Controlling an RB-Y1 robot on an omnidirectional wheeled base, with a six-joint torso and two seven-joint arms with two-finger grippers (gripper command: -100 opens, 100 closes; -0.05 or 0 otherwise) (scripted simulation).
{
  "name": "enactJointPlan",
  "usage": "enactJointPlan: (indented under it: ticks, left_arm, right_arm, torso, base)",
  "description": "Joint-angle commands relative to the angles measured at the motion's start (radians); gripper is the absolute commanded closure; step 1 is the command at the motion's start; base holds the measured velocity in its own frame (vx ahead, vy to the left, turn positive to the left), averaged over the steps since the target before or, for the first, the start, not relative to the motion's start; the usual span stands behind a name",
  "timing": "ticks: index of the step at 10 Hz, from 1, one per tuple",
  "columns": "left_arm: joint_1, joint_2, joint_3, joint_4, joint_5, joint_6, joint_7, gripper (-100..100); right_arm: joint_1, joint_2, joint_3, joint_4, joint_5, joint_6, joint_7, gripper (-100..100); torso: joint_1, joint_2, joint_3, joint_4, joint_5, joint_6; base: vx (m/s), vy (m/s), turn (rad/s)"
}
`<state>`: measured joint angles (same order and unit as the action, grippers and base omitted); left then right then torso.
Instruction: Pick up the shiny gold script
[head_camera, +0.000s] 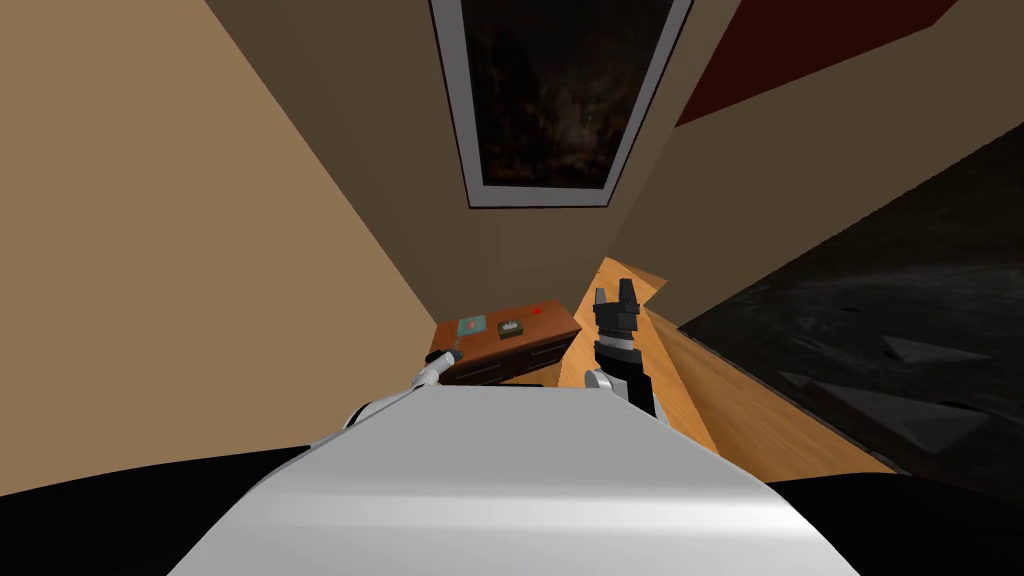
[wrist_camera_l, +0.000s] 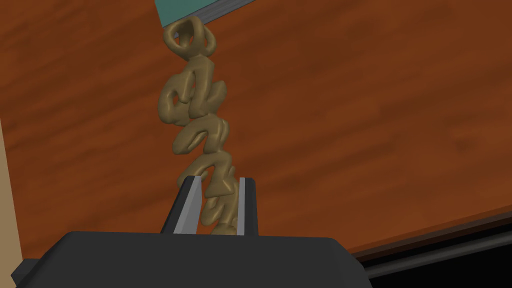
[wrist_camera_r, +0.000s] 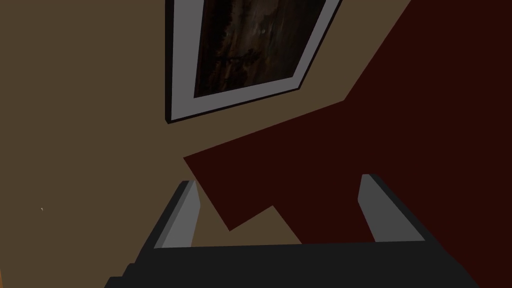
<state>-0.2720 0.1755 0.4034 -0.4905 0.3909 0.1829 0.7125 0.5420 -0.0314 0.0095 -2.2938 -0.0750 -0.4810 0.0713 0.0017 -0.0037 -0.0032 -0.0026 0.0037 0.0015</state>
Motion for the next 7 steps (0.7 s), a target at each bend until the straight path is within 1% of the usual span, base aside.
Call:
enactJointPlan:
  ticks: [1,2,4,5,6,7]
  left_arm:
    - [0.000,0.000,0.000,0.000,0.000,0.000,0.000,0]
    - [-0.008,0.009,0.004,-0.011,-0.008,0.030,0.008,100]
    - [-0.019,0.024,0.006,-0.017,-0.010,0.053,0.015,100]
    - [-0.029,0.038,0.007,-0.024,-0.011,0.076,0.022,100]
    - [-0.027,0.030,0.011,-0.022,-0.019,0.065,0.022,100]
    - [-0.029,0.032,0.012,-0.023,-0.020,0.069,0.023,0]
  right_arm:
    - [0.000,0.000,0.000,0.000,0.000,0.000,0.000,0]
    - [0.000,0.000,0.000,0.000,0.000,0.000,0.000,0]
    - [0.000,0.000,0.000,0.000,0.000,0.000,0.000,0]
    - [0.000,0.000,0.000,0.000,0.000,0.000,0.000,0]
    - [0.000,0.000,0.000,0.000,0.000,0.000,0.000,0]
    - [0.000,0.000,0.000,0.000,0.000,0.000,0.000,0]
  torso:
    - [0.000,0.000,0.000,0.000,0.000,0.000]
    - [0.000,0.000,0.000,0.000,0.000,0.000]
    - [0.000,0.000,0.000,0.000,0.000,0.000]
    - [-0.001,0.002,0.001,0.000,0.000,0.000]
    - [-0.002,0.003,0.002,0.001,-0.001,0.000]
    - [-0.002,0.003,0.001,0.000,0.000,0.000]
  base:
    - [0.000,0.000,0.000]
    - [0.007,0.006,-0.017]
    - [-0.023,-0.010,-0.022]
    - [-0.062,-0.038,-0.004]
    - [-0.031,-0.019,0.002]
    - [0.000,0.000,0.000]
